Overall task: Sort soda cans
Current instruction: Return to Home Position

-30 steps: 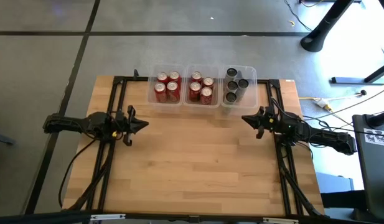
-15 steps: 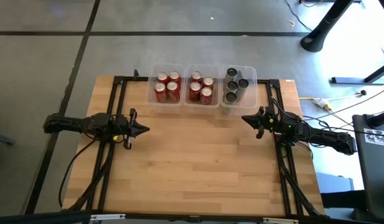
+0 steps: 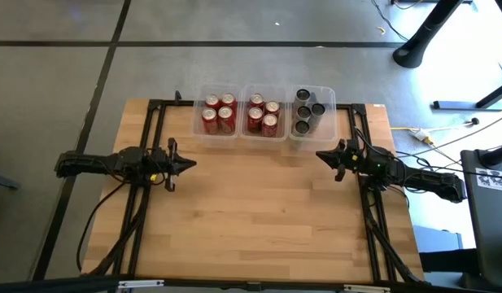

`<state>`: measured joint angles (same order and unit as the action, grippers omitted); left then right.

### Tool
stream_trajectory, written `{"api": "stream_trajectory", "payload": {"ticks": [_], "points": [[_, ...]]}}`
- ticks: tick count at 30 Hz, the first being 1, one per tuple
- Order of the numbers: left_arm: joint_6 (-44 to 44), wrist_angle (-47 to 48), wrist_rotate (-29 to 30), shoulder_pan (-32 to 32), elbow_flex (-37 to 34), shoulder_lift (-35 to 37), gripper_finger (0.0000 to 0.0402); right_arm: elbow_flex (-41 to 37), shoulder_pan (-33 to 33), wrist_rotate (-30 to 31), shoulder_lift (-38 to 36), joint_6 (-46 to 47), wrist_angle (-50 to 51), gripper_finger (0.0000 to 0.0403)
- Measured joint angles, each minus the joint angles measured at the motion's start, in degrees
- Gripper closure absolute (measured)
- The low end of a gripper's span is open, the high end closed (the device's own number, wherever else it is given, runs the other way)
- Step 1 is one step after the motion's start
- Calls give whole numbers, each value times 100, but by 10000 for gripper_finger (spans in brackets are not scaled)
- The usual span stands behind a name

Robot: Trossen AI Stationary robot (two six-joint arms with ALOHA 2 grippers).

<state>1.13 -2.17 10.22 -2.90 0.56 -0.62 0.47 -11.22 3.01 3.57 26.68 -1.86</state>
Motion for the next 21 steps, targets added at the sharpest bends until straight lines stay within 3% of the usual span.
{"api": "stream_trajectory", "payload": {"ticks": [21], "points": [[44,0,-2,0,-2,0,395,-2,0,0,0,0,-4,391]]}}
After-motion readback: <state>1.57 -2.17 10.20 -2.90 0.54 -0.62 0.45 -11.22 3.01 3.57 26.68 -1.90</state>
